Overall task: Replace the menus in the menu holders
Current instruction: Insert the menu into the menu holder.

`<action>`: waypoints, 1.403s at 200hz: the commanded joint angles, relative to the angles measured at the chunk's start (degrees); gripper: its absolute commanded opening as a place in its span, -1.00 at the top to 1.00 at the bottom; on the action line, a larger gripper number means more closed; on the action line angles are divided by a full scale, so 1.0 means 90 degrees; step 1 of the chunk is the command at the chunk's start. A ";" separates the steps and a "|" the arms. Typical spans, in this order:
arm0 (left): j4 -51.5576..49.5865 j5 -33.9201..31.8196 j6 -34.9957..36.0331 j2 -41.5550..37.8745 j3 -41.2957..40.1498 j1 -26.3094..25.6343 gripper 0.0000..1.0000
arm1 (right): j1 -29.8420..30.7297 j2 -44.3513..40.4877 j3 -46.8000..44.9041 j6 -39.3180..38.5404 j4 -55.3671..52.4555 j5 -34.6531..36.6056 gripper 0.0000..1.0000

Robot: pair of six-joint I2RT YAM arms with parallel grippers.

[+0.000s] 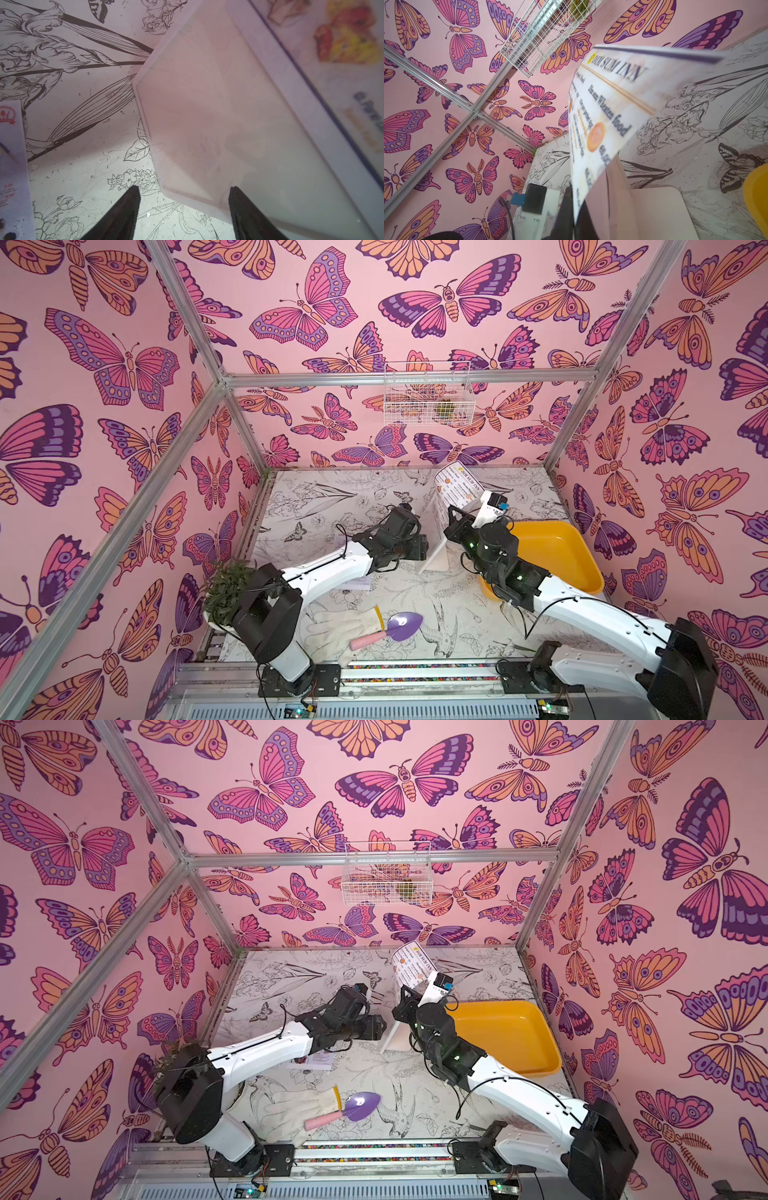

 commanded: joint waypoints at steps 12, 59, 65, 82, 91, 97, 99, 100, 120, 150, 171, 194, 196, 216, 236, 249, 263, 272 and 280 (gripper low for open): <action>0.0116 -0.0091 -0.0057 -0.0147 -0.0149 -0.0036 -0.41 | 0.0060 -0.0091 0.0150 0.0233 0.0159 0.0132 0.91; 0.0192 -0.0115 -0.0119 -0.0234 -0.0270 -0.0047 -0.43 | 0.0094 0.0002 0.0279 0.0383 -0.0227 0.0115 0.89; 0.0200 -0.0120 -0.0116 -0.0254 -0.0280 -0.0047 -0.43 | 0.0089 0.0030 0.0246 0.0424 -0.0197 0.0122 0.90; 0.0195 -0.0120 -0.0109 -0.0283 -0.0319 -0.0047 -0.43 | 0.0117 0.0061 0.0132 0.0494 -0.0059 0.0181 0.90; 0.0201 -0.0120 -0.0112 -0.0300 -0.0338 -0.0047 -0.43 | 0.0145 0.0069 0.0099 0.0500 0.0004 0.0255 0.90; 0.0201 -0.0120 -0.0131 -0.0304 -0.0348 -0.0042 -0.43 | 0.0174 0.0060 0.0087 0.0500 0.0015 0.0312 0.90; 0.0206 -0.0120 -0.0134 -0.0311 -0.0356 -0.0043 -0.43 | 0.0189 0.0056 0.0086 0.0493 0.0017 0.0327 0.90; 0.0208 -0.0120 -0.0131 -0.0317 -0.0358 -0.0040 -0.43 | 0.0193 0.0054 0.0081 0.0491 0.0017 0.0340 0.90; 0.0229 -0.0120 -0.0146 -0.0314 -0.0388 -0.0046 -0.43 | 0.0264 0.0008 -0.0018 0.0603 0.0110 0.0528 0.90; 0.0291 -0.0110 -0.0189 -0.0301 -0.0444 -0.0056 -0.44 | 0.0367 -0.0027 -0.0098 0.0742 0.0237 0.0753 0.90; 0.0310 -0.0110 -0.0187 -0.0317 -0.0476 -0.0056 -0.44 | 0.0400 -0.0037 -0.0100 0.0789 0.0234 0.0871 0.86; 0.0314 -0.0125 -0.0178 -0.0360 -0.0476 -0.0056 -0.44 | 0.0393 -0.0017 -0.0054 0.0789 0.0128 0.0991 0.66; 0.0310 -0.0129 -0.0175 -0.0362 -0.0481 -0.0056 -0.44 | 0.0395 -0.0021 -0.0044 0.0780 0.0118 0.1002 0.65; 0.0309 -0.0158 -0.0173 -0.0381 -0.0486 -0.0057 -0.45 | 0.0392 -0.0012 -0.0012 0.0786 0.0030 0.1045 0.60; 0.0314 -0.0152 -0.0177 -0.0377 -0.0496 -0.0057 -0.44 | 0.0395 -0.0007 0.0024 0.0790 -0.0129 0.0978 0.64; 0.0317 -0.0158 -0.0182 -0.0375 -0.0496 -0.0056 -0.44 | 0.0399 0.0022 0.0113 0.0813 -0.0383 0.0880 0.71; 0.0309 -0.0159 -0.0182 -0.0373 -0.0501 -0.0056 -0.44 | 0.0399 0.0051 0.0125 0.0815 -0.0445 0.0769 0.76; 0.0310 -0.0169 -0.0182 -0.0378 -0.0499 -0.0056 -0.44 | 0.0392 0.0070 0.0125 0.0828 -0.0453 0.0712 0.78; 0.0313 -0.0179 -0.0182 -0.0388 -0.0496 -0.0056 -0.45 | 0.0393 0.0089 0.0132 0.0833 -0.0496 0.0689 0.80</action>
